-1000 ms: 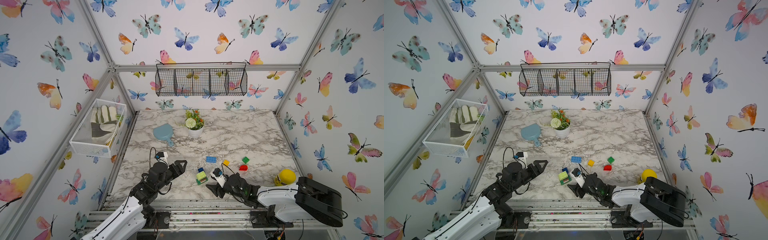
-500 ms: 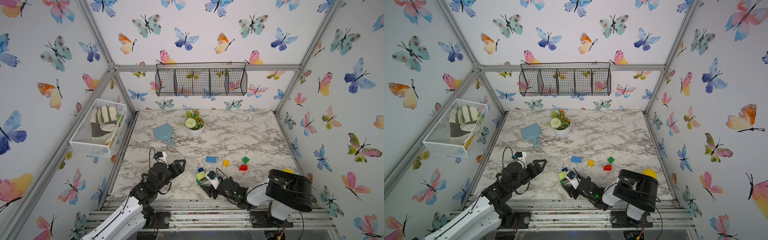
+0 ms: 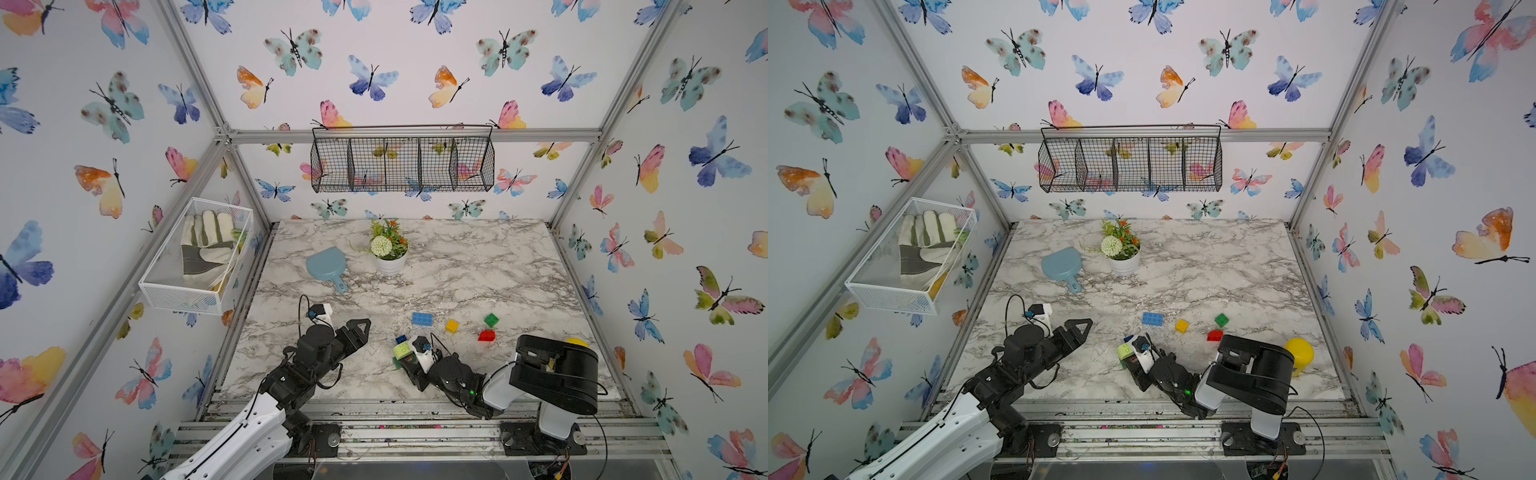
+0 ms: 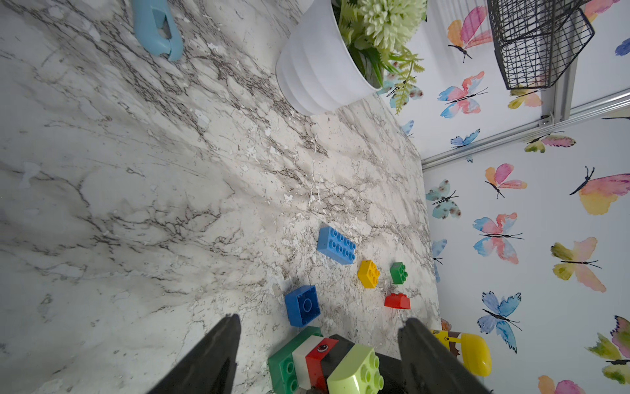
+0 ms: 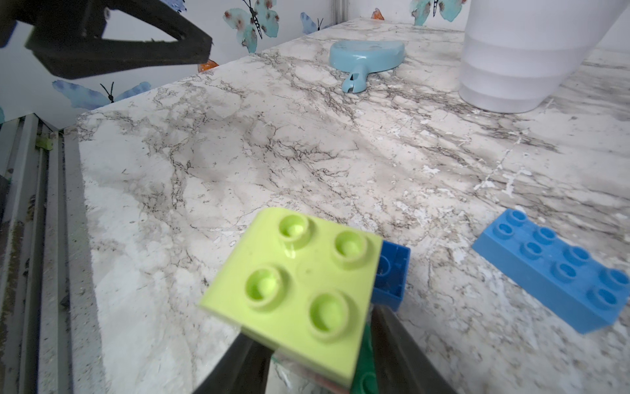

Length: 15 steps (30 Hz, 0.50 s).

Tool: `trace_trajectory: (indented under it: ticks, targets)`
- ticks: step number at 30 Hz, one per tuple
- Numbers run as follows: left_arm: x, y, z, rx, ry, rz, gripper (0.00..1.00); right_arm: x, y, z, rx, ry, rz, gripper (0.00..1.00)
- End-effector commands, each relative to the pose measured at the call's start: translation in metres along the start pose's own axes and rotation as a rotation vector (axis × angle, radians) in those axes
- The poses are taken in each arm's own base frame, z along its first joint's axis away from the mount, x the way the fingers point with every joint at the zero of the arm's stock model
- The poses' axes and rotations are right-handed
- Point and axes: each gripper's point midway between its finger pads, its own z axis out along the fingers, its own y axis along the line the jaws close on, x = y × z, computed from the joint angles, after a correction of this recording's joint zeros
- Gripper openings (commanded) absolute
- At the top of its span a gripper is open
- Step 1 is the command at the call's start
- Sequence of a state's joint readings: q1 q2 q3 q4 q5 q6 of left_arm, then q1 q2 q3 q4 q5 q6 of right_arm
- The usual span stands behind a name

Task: Assemble the number 1 with lego
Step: Adjust the lego brick at the center of the board.

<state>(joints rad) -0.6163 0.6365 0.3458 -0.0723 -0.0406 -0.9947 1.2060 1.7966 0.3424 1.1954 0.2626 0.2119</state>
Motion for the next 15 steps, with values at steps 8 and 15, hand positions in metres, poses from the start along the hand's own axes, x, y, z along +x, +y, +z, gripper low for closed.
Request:
trace_trajectory:
  ticks: [8,15]
  targets:
    - [-0.007,0.000,-0.002,-0.019,-0.025,0.012,0.78,-0.013,-0.005,0.004,0.048,-0.053,0.038,0.31]
    - [-0.009,0.000,-0.003,-0.023,-0.032,0.017,0.78,-0.026,-0.008,-0.008,0.064,-0.049,0.035,0.20]
